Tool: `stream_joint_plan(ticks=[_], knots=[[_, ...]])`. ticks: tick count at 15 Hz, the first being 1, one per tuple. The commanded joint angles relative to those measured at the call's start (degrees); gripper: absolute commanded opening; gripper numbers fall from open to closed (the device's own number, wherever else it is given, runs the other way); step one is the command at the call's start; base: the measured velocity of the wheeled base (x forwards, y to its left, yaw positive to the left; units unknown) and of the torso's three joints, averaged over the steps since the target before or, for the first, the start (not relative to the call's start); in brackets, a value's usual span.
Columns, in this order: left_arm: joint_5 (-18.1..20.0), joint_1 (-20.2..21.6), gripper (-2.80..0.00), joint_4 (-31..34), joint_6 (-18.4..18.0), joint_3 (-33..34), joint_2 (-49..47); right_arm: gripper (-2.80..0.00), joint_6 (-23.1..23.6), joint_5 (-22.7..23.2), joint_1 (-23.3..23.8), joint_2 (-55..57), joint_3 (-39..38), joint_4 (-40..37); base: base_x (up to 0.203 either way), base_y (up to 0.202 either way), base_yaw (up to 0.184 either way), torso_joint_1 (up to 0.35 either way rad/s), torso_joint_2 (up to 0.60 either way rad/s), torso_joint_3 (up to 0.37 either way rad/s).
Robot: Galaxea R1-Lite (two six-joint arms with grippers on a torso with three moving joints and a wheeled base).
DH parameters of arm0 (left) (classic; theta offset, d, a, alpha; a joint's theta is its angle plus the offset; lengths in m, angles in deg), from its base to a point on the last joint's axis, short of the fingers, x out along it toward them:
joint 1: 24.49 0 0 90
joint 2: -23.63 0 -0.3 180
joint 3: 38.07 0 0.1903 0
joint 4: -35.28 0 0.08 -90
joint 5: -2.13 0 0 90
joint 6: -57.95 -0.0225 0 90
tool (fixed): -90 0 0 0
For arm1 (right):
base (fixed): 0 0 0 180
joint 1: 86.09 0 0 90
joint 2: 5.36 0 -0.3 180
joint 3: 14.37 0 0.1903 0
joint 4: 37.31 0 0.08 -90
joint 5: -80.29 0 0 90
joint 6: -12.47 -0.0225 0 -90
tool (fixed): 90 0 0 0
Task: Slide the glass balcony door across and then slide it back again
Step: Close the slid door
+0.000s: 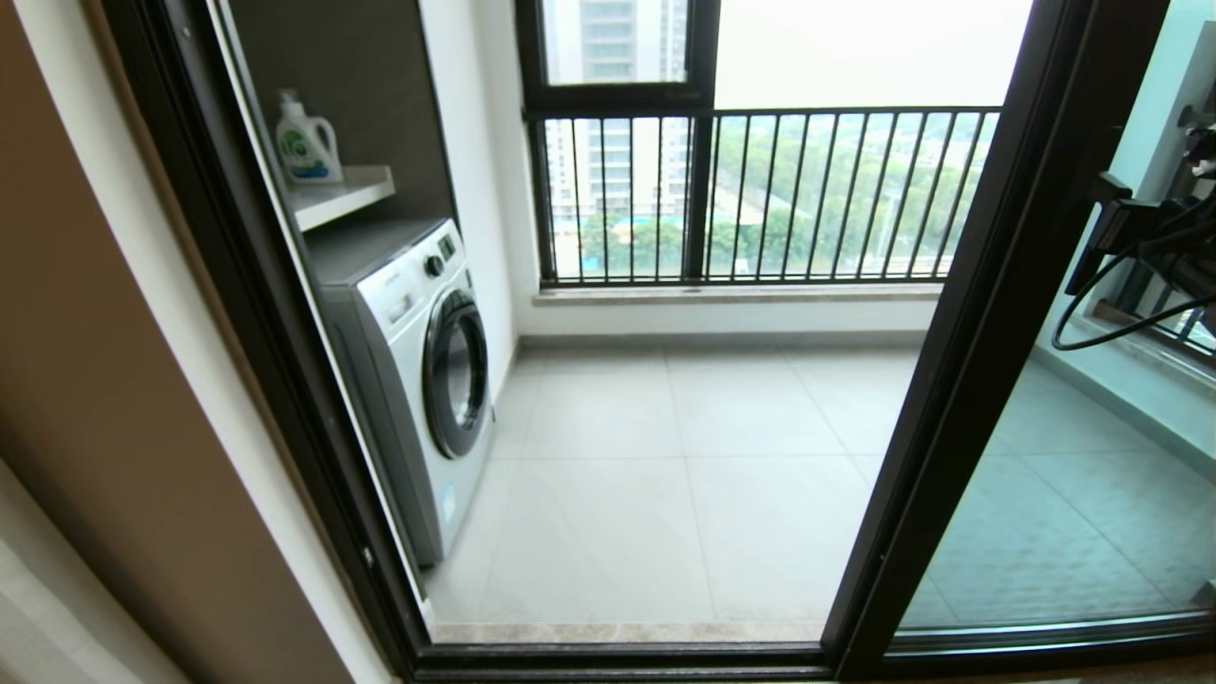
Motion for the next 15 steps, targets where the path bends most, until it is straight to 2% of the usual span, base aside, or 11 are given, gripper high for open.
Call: stream_joint_plan(ticks=[1,15], knots=[[0.0,0.0,-2.8,0.0,0.0,0.0,0.0,-2.8,0.0,0.2,-1.0,-0.8,-0.8,0.3,0.0,0.0,0.0,0.0,0.0,0.0],[0.0,0.0,-2.8,0.0,0.0,0.0,0.0,-2.8,2.2,-3.3,-7.2,-2.6,-2.8,0.8,0.0,0.0,0.0,0.0,0.0,0.0]])
